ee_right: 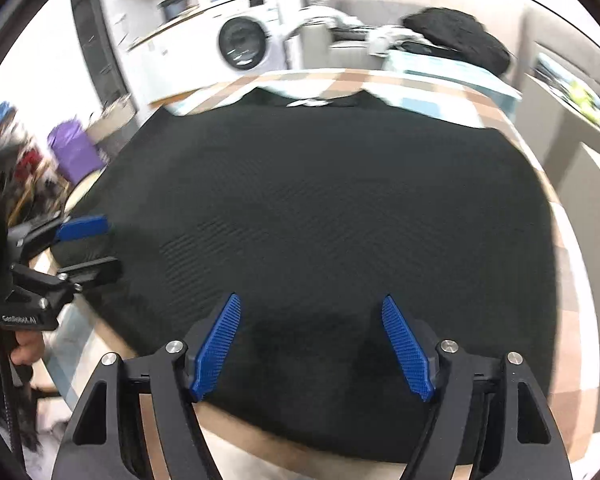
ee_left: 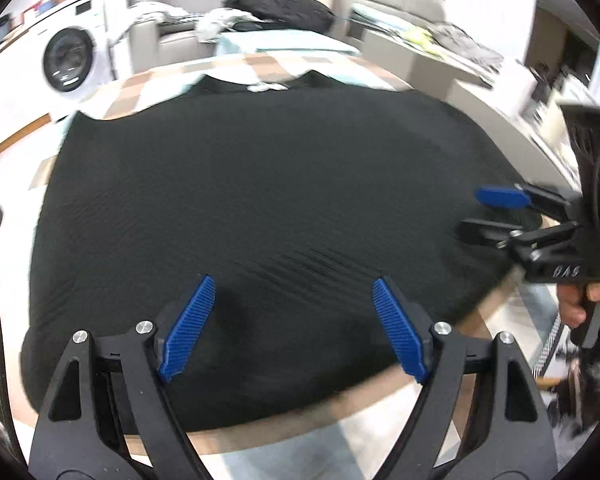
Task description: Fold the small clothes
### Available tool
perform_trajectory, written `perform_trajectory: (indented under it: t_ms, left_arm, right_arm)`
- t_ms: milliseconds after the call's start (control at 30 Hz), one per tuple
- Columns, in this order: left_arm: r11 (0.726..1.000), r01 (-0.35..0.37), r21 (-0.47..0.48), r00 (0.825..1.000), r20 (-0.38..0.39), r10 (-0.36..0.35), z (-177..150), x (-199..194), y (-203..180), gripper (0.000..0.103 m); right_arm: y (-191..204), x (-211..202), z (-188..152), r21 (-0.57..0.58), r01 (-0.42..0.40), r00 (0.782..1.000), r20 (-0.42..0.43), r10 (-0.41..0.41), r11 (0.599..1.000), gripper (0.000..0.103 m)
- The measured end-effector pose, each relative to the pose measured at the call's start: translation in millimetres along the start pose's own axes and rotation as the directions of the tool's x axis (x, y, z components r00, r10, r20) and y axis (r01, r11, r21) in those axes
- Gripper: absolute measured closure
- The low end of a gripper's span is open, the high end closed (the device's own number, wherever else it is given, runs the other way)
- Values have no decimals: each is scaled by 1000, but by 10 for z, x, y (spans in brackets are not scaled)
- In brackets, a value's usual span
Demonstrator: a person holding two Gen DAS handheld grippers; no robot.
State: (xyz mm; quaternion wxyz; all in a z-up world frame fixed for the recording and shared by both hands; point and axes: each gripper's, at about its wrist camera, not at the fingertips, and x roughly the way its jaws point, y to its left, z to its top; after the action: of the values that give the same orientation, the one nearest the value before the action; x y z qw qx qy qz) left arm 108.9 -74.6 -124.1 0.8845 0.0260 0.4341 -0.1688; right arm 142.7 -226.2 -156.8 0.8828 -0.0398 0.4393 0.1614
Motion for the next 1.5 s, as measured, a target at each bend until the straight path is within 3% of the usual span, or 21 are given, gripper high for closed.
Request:
perform_trajectory:
  t_ms: [133, 200, 267, 433, 567, 700, 900, 1033, 1200, 1333, 1433, 1500]
  left_arm:
    - [999, -38, 31, 998, -48, 39, -126, 34, -85, 23]
    - [999, -36, 14, 998, -47, 37, -187, -30, -47, 23]
    - [999, -36, -21, 998, -49, 35, -249, -102, 26, 23]
    - [982, -48, -184, 999, -2, 48, -425, -436, 392, 23]
    - [934, -38, -354, 996, 66, 66, -548, -675, 705, 23]
    - [861, -15, -508, 994, 83, 66, -695, -821, 960, 23]
    - [790, 3, -613, 996, 68, 49, -899, -923, 1105, 23]
    - [782, -39, -623, 997, 29, 72, -915, -810, 1120, 23]
    - [788, -70, -612, 992, 43, 121, -731, -615, 1173, 23]
    - [775, -95, -625, 984, 58, 167, -563, -449, 1249, 23]
    - [774, -79, -628, 977, 104, 185, -458, -402, 1297, 30]
    - [792, -61, -607, 970, 150, 190, -404, -425, 1292, 36]
  right_arm:
    - [114, 44, -83, -97, 97, 995, -17, -99, 990, 23]
    - [-1, -6, -134, -84, 141, 989, -28, -143, 986, 22]
    - [-182, -83, -166, -17, 138, 989, -43, -139, 990, 22]
    - [-371, -240, -139, 122, 57, 998, 18, -60, 991, 22]
    - [-185, -158, -21, 107, 15, 999, 37, -19, 994, 22]
    - [45, -134, 73, 65, -32, 998, 59, 29, 997, 22]
    - [252, -139, 103, 24, -95, 993, 72, 93, 995, 22]
    - [261, -132, 121, 21, -101, 992, 81, 99, 995, 22]
    - [243, -161, 102, 33, -89, 993, 86, 86, 996, 22]
    - [226, -155, 110, 48, -76, 994, 85, 71, 996, 22]
    - [239, -155, 130, 50, -65, 994, 91, 60, 997, 22]
    - [262, -133, 145, 50, -56, 995, 84, 52, 997, 22]
